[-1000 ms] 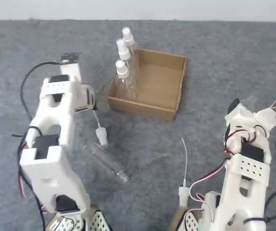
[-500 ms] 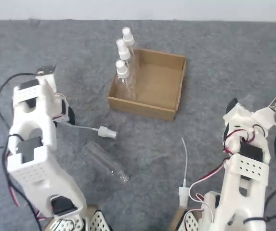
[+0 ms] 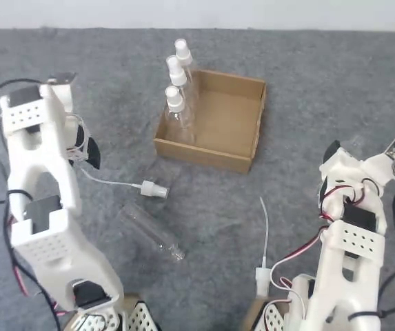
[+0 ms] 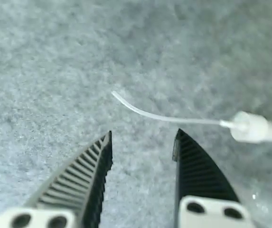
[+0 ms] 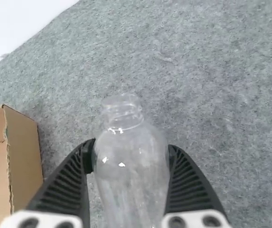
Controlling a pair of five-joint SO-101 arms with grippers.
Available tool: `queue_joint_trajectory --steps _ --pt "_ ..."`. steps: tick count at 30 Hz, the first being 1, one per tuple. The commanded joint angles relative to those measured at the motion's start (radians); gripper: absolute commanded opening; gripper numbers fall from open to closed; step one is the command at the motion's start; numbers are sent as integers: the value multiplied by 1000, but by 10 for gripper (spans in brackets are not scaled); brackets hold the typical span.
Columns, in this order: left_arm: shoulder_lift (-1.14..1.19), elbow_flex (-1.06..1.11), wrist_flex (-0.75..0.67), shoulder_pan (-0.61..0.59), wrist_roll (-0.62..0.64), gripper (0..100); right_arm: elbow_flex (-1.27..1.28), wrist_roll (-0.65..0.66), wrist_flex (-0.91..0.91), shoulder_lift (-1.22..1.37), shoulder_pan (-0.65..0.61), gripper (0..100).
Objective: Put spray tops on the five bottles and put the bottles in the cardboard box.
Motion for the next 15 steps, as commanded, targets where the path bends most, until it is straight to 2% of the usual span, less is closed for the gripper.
queue_joint_trajectory --steps 1,7,15 --pt "-20 -97 81 32 -54 195 -8 21 -27 -33 -12 6" --pt "-20 -97 83 61 -146 195 -8 21 -27 -33 -12 6" --pt "-20 -101 81 91 -371 195 -8 21 -27 -35 -12 6"
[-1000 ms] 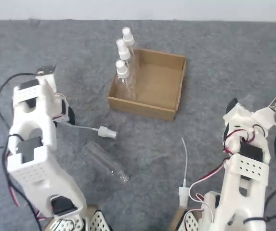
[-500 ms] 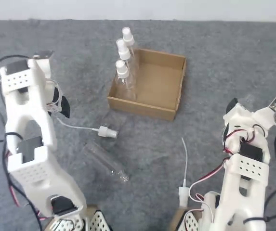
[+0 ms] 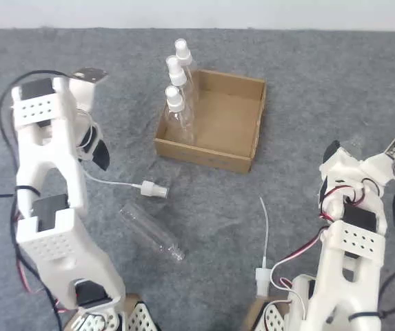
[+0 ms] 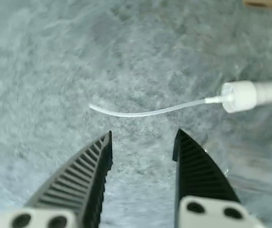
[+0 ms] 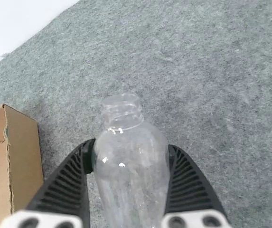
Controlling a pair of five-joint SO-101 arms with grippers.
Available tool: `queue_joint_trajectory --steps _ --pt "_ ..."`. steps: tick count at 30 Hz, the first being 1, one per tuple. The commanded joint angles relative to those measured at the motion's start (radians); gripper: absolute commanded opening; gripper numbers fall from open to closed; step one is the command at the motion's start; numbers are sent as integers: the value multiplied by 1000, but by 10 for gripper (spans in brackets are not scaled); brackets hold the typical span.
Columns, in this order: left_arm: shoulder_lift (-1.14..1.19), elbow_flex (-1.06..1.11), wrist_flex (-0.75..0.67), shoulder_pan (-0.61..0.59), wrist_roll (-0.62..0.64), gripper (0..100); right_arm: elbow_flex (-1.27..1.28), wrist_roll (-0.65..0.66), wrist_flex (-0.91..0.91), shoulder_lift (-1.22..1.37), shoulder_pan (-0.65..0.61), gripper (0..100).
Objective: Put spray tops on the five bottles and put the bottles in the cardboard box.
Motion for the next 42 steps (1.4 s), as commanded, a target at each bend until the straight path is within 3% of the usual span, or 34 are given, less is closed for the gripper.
queue_joint_trajectory --steps 1,11,17,27,42 --pt "-20 -58 37 28 -115 195 -8 21 -27 -35 -8 6" --pt "-32 5 38 146 -288 183 -8 21 -27 -35 -8 6" --pt "-226 223 23 229 -359 107 -8 21 -27 -35 -8 6" --pt "-459 610 -245 342 -362 212 -8 21 -27 -35 -8 6" --pt "-253 644 -508 368 -362 228 -8 21 -27 -35 -8 6"
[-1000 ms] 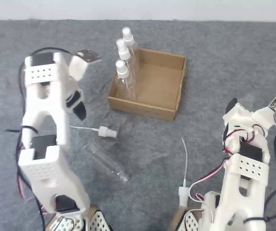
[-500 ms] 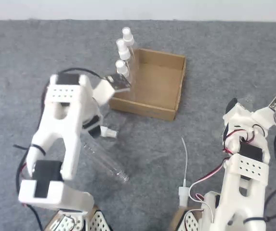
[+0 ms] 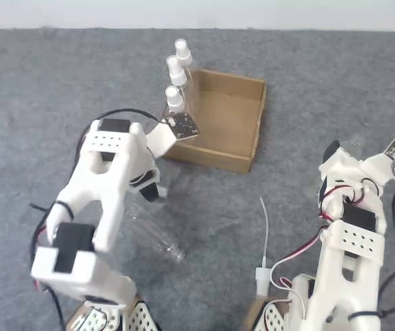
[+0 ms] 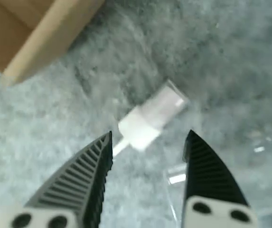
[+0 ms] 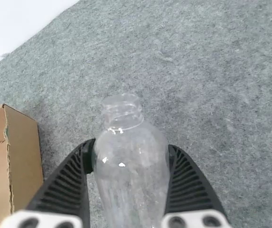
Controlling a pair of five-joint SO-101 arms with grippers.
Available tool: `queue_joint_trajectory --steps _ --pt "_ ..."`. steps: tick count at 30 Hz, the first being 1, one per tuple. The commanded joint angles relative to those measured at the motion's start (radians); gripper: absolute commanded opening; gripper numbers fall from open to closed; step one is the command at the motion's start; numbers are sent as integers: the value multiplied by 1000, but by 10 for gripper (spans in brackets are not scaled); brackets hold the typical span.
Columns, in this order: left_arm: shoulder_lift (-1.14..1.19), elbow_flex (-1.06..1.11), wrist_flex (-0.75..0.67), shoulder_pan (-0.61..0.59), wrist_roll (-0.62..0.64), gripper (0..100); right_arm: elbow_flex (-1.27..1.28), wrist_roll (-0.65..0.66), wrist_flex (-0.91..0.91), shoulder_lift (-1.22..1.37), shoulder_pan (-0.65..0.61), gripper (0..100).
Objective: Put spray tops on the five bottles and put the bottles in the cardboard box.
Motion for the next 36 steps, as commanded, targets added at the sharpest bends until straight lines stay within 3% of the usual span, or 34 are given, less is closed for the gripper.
queue_joint_trajectory --steps 1,7,13,22,26,30,36 --pt "55 -15 -74 15 -8 228 -8 21 -27 -35 -8 6" --pt "97 -15 -78 64 -6 222 -8 21 -27 -35 -10 6" --pt "104 -7 -80 104 -8 127 -8 21 -27 -35 -10 6" --pt "104 -5 -69 110 -5 85 -8 21 -27 -35 -10 6" --pt "92 -24 -6 110 -5 94 -8 21 -27 -35 -10 6" --pt "94 -64 58 104 -3 175 -8 21 -27 -35 -10 6" --pt "101 -73 34 115 -3 195 -8 21 -27 -35 -10 6"
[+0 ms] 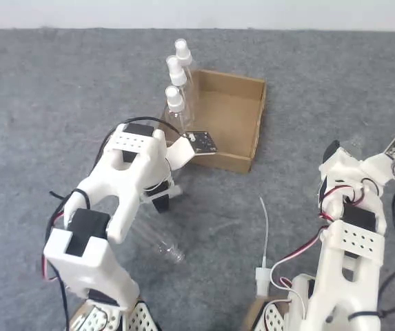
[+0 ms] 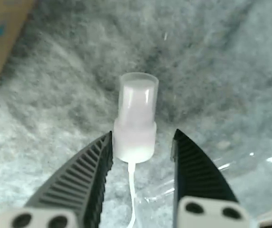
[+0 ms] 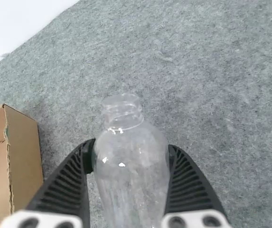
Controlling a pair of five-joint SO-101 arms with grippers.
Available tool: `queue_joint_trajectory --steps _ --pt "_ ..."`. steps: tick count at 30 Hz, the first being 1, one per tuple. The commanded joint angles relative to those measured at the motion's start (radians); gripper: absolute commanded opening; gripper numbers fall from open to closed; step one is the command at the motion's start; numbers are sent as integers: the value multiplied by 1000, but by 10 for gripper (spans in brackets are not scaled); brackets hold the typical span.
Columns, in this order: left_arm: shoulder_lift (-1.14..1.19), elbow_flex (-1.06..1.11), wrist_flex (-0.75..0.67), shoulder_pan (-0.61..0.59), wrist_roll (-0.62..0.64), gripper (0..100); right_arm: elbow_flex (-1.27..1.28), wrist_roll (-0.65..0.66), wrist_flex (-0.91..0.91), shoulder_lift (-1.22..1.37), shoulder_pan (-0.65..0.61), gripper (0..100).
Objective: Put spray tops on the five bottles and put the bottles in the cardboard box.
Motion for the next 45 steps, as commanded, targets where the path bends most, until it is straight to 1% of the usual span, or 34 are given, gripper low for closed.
queue_joint_trajectory --steps 1,5,9,12,17,22,26,34,40,45 --pt "-11 -64 -11 11 -3 197 -8 21 -27 -35 -10 6" --pt "-9 -62 -35 17 -2 199 -8 21 -27 -35 -10 6" --pt "-8 -58 -86 18 51 200 -8 21 -27 -35 -10 6" --pt "-6 -51 -94 18 52 197 -8 21 -27 -35 -10 6" --pt "-8 18 -103 52 49 190 -8 21 -27 -35 -10 6" --pt "-8 25 -101 58 51 90 -8 21 -27 -35 -10 6" --pt "-11 24 -91 55 54 50 -8 23 -27 -35 -10 6" --pt "-18 -82 84 44 54 13 -8 23 -27 -36 -4 6" --pt "-20 -179 209 43 57 13 -6 23 -27 -38 -4 6" --pt "-20 -262 262 43 120 13 -5 23 -27 -41 -4 6"
